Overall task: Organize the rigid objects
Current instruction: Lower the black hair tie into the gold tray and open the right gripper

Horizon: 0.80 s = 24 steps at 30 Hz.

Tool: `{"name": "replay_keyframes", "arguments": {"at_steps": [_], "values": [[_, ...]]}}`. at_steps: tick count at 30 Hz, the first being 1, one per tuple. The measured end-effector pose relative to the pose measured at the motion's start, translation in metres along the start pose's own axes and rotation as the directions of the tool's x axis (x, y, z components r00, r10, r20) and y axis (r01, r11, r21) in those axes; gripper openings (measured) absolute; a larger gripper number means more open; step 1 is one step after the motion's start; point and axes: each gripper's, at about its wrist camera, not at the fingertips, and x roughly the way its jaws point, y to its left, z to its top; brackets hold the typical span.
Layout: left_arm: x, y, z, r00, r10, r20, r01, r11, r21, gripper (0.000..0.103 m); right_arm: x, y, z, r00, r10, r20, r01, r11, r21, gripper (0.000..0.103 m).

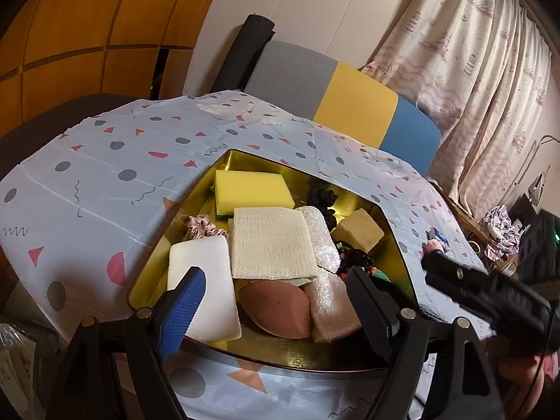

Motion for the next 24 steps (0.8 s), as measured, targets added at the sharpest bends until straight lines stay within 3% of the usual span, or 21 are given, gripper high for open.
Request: {"name": "replay_keyframes", "arguments": {"at_steps": [6, 11, 13, 19, 24], "values": [[0.001, 0.002, 0.0, 1.0, 0.005, -0.001, -0.005, 1.0, -0.011, 0.084, 0.011, 0.024, -0.021, 0.99, 0.099, -0.103, -0.108, 0.99, -0.086, 0.064], [-0.003, 0.004, 0.002, 1.0, 0.015, 0.016, -0.014, 1.0, -0.017, 0.084, 0.043, 0.025, -0.031, 0.979, 0.081, -0.187, -0.096, 0.992, -0.075, 0.064], [-0.004, 0.004, 0.003, 1.0, 0.019, 0.021, -0.019, 1.0, -0.017, 0.084, 0.048, 0.025, -0.027, 0.986, 0.055, -0.16, -0.072, 0.992, -0.1, 0.065], [-0.005, 0.001, 0.004, 1.0, 0.018, 0.013, -0.018, 1.0, -0.01, 0.084, 0.028, 0.017, -0.012, 0.987, 0.131, -0.096, -0.135, 0.99, -0.037, 0.065], [-0.001, -0.016, 0.006, 1.0, -0.02, -0.002, 0.02, 1.0, 0.023, 0.084, -0.011, -0.001, -0.001, 0.996, 0.08, 0.037, -0.078, 0.996, -0.04, 0.073]]}}
